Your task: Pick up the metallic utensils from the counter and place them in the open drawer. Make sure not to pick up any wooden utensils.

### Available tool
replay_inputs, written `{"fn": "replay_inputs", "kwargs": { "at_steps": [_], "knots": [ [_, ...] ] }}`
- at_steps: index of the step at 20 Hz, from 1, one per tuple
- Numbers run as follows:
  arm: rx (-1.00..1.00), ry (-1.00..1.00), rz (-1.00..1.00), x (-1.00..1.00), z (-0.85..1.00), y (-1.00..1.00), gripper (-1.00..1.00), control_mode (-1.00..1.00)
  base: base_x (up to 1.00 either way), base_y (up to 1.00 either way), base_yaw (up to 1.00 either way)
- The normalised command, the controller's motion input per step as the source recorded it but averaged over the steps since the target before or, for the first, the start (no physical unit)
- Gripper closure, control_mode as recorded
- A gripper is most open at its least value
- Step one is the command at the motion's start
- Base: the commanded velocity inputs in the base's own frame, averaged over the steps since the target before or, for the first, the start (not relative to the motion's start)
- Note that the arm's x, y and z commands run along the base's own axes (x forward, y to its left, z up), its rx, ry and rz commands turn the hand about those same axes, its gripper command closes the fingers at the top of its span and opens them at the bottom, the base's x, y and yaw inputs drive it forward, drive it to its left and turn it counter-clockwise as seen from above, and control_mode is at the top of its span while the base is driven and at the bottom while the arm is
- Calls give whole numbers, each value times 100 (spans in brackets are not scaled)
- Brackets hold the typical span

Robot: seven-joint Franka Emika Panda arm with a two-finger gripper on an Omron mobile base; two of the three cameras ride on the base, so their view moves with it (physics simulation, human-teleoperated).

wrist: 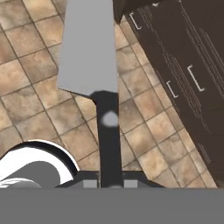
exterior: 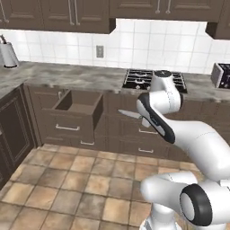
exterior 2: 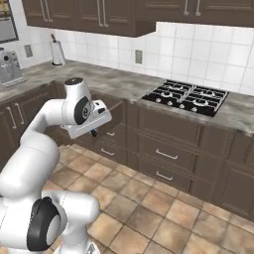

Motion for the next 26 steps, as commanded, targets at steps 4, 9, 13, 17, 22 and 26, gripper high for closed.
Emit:
{"fn": "replay_inputs", "kwargs": {
  "at_steps": [4, 9, 13, 17, 22, 26],
  "knots": [
    [0, 0, 0, 0, 0, 0, 100, 100, 100, 26, 18],
    [0, 0, 0, 0, 0, 0, 100, 100, 100, 20, 16],
    [0, 0, 0, 0, 0, 0, 100, 100, 100, 22, 15],
    [0, 0, 0, 0, 0, 0, 100, 100, 99, 23, 18],
    [0, 0, 0, 0, 0, 0, 100, 100, 74, 12, 26],
    [0, 0, 0, 0, 0, 0, 100, 100, 29, 3, 30]
  ]
}}
